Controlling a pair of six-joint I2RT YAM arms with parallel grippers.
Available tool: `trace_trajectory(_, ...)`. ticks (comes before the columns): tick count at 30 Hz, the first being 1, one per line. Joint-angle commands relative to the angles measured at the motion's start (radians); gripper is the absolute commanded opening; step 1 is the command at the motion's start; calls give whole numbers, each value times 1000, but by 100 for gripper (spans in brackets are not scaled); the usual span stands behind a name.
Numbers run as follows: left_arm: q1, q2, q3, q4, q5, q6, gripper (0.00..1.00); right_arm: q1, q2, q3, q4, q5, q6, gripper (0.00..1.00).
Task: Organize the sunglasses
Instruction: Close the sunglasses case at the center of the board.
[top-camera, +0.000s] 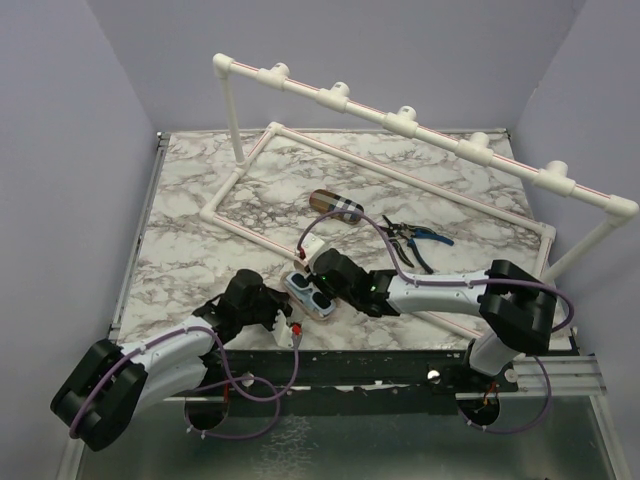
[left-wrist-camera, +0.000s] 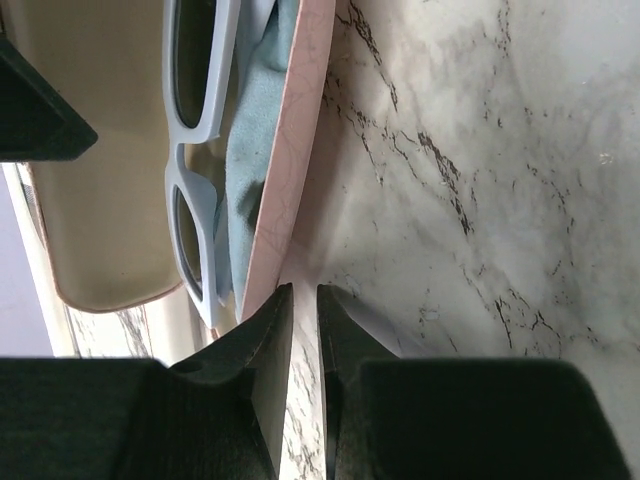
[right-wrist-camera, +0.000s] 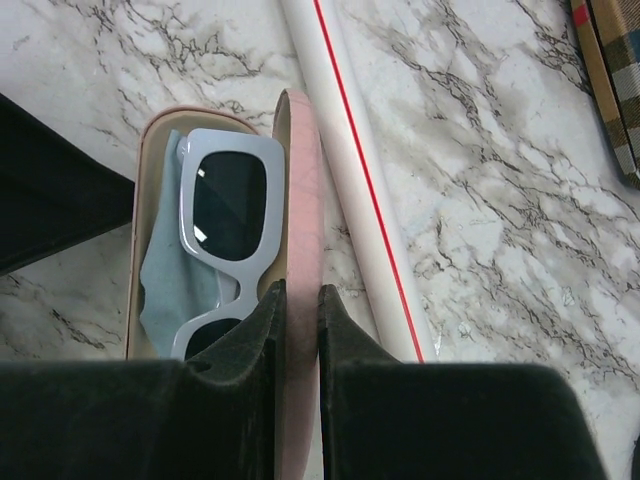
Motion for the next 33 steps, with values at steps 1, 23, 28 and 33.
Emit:
trace_trajectory(1, -8, 34, -45, -3, -9, -38, 19, 86, 37, 40, 53, -191, 102, 7)
trace_trajectory(23, -8, -1, -99, -3, -13, 18, 20, 104, -26, 86, -62, -166, 166, 32)
trace_trajectory(28, -8, -6, -119, -5, -25, 59, 21, 105, -26, 104, -113, -162, 155, 38)
trace_trajectory(33, -8, -13, -124, -6, -29, 62, 22, 104, -26, 131, -139, -174, 152, 43)
